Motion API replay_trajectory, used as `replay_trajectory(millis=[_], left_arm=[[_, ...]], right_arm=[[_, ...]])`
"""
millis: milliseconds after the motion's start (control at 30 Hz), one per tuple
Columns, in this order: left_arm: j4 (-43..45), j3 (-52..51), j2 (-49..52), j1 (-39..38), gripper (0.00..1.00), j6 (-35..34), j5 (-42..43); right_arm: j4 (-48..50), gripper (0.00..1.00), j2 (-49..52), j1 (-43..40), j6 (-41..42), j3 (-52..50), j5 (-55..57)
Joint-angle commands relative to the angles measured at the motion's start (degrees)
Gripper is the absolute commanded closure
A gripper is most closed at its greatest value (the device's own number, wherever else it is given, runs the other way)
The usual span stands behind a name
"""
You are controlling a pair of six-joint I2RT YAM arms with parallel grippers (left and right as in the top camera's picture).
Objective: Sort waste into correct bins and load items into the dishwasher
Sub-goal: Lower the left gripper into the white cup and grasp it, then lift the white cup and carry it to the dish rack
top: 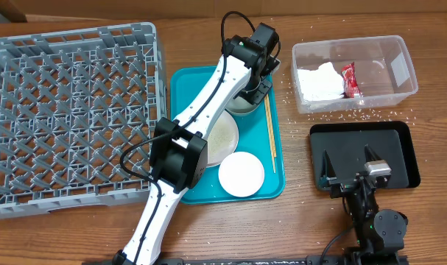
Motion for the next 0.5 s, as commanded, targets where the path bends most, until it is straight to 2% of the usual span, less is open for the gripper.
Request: replay_trajectory(millis=[0, 100, 133, 467], left_arm=[[0.31, -0.20, -0.92, -0.37, 0.75, -0.17, -1.44], [0.20, -0.15, -1.05, -0.46, 0.88, -0.52, -1.42], [0.13, 0.07, -1.31, -0.55, 0.95, -0.98, -1.40], [-3.56, 8.15, -5.95, -0.13, 0.96, -2.51, 0.46]], right_arm=[[0.39, 0.00, -0.57, -0.26, -0.09, -0.59, 0.72], [0.39, 0.00, -0.57, -0.26, -0.09, -0.59, 0.72], [0.37, 0.00, -0.57, -0.26, -0.09, -0.59, 0.72], [0.39, 0.00, -0.57, -0.26, -0.09, -0.59, 0.72]])
